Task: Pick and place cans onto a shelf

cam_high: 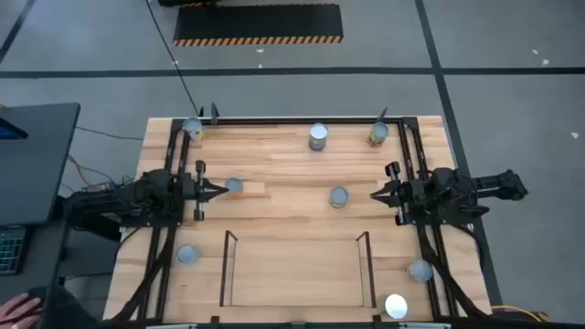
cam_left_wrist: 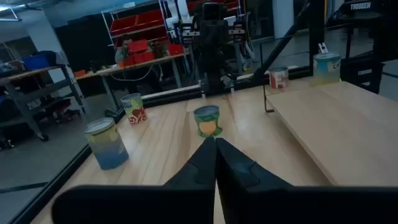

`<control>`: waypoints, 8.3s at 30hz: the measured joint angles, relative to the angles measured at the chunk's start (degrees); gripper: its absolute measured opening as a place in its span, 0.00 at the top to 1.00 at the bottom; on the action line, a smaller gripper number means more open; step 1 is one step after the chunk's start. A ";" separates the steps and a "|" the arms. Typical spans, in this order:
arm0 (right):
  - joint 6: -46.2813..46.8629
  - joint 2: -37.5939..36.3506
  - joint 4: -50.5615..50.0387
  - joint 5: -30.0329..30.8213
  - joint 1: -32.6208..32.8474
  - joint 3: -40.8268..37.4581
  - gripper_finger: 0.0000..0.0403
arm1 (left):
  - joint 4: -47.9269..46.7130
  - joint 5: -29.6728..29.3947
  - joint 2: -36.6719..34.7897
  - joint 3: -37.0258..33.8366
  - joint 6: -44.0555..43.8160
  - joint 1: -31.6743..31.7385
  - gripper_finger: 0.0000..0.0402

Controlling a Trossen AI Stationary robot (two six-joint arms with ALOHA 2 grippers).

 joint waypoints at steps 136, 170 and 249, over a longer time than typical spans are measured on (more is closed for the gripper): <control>35.47 56.10 -54.49 12.46 39.09 63.53 0.52 | 0.02 0.00 0.01 0.01 0.02 0.01 0.97; 69.95 88.65 -69.26 7.28 59.66 73.51 0.22 | 0.02 0.00 0.00 0.01 0.01 0.00 0.97; 52.66 89.89 -66.37 3.91 60.38 71.08 0.20 | 0.48 0.00 0.00 0.00 0.02 0.01 0.97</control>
